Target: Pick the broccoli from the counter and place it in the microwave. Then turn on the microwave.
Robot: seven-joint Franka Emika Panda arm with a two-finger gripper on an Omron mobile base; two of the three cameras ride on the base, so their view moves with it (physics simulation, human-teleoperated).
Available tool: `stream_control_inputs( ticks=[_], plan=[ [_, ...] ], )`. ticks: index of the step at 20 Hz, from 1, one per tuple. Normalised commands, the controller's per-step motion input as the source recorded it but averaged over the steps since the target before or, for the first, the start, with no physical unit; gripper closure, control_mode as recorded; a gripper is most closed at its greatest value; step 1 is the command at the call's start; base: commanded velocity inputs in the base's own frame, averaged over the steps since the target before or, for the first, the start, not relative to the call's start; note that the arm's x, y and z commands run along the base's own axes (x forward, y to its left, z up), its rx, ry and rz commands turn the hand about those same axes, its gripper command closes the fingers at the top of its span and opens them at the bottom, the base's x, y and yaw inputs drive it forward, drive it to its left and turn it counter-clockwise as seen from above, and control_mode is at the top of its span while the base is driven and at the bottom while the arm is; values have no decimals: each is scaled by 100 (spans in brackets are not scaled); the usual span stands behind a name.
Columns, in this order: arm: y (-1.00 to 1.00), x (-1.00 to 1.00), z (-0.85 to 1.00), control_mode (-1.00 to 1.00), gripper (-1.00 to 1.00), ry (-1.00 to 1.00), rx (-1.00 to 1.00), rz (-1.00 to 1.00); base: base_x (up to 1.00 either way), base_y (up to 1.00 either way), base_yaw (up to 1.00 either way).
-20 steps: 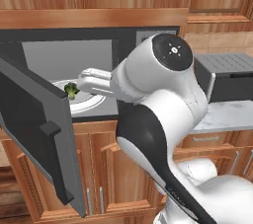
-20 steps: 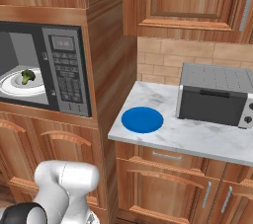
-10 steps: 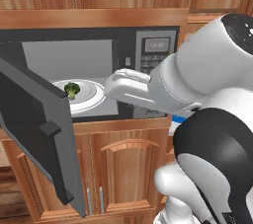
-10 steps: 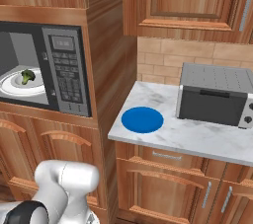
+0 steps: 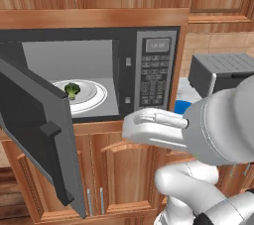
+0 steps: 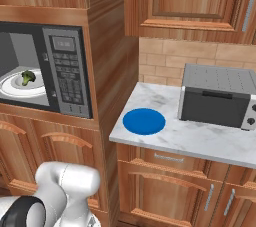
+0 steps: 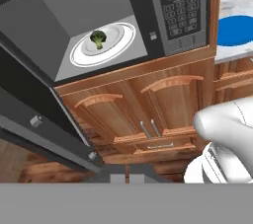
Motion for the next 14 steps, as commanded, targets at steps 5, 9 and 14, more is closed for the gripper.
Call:
stream_control_inputs(
  ticks=[5,9,14],
  plan=[
    [22,-73,0,-100,100,0,-1,-2,0,0,0],
    [38,-39,-9,-100,100,0,-1,0,0,0,0],
    [28,-3,-31,-100,100,-1,-2,-1,0,0,0]
  ],
)
